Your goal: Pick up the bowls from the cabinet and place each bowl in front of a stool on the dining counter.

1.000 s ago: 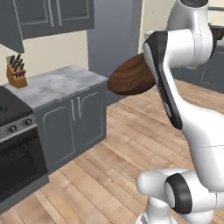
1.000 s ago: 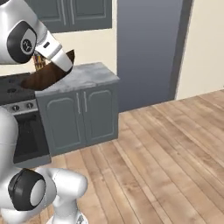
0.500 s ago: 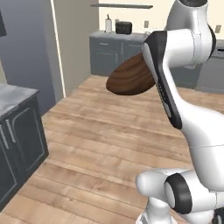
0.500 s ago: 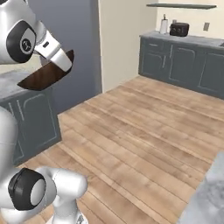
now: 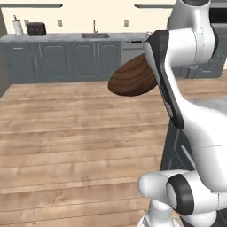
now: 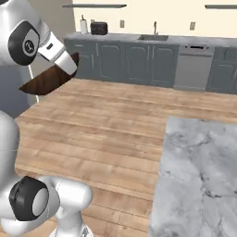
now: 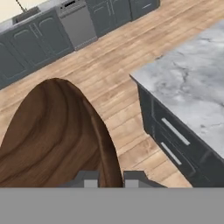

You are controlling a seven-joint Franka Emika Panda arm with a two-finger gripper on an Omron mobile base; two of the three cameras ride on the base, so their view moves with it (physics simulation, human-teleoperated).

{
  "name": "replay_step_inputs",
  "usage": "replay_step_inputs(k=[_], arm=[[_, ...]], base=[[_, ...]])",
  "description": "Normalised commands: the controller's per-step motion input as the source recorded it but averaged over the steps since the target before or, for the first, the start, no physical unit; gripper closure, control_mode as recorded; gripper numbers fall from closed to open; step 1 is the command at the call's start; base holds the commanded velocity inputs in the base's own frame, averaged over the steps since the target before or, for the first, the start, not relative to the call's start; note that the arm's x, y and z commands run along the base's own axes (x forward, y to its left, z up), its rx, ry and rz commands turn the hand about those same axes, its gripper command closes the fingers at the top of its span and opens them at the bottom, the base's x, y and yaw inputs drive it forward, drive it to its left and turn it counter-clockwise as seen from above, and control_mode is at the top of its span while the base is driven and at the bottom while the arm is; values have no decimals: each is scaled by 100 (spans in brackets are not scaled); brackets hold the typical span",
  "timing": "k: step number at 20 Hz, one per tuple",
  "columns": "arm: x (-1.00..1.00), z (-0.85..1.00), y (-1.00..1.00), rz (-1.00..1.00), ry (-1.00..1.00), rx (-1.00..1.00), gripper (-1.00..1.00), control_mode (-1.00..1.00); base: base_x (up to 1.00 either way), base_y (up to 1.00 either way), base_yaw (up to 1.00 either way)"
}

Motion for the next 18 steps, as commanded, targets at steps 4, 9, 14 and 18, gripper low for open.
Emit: replay_step_inputs(k=[4,9,14,18], arm=[[0,0,0,0,0,0,100,100],[0,0,0,0,0,0,100,100],[0,0,0,0,0,0,100,100],[0,0,0,0,0,0,100,100]], base=[[-100,36,-59],[-98,13,-51],[-94,0,-45],[-91,0,-41]])
